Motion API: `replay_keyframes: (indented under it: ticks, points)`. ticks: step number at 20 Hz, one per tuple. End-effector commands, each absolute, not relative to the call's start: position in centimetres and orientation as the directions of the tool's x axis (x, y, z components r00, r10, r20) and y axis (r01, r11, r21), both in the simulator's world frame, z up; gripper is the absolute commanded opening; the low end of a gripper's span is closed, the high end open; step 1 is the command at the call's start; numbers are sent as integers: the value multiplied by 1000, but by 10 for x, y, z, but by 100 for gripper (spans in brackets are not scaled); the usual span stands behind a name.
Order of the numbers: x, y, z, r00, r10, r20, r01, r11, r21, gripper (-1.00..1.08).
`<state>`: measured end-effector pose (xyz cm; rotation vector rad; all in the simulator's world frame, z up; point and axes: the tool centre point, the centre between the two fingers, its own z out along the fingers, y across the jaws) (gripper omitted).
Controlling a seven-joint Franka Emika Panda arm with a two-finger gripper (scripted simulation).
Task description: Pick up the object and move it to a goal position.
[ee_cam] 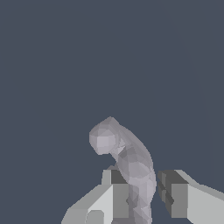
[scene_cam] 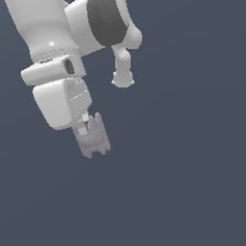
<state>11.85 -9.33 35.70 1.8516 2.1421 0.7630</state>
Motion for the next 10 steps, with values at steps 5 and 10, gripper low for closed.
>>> replay_keyframes:
  ticks: [5,10]
  points:
    - [123,-103,378,-231,957,178,835,101,542,-100]
    - [124,-105,382,-240,954,179,829,105,549,-100]
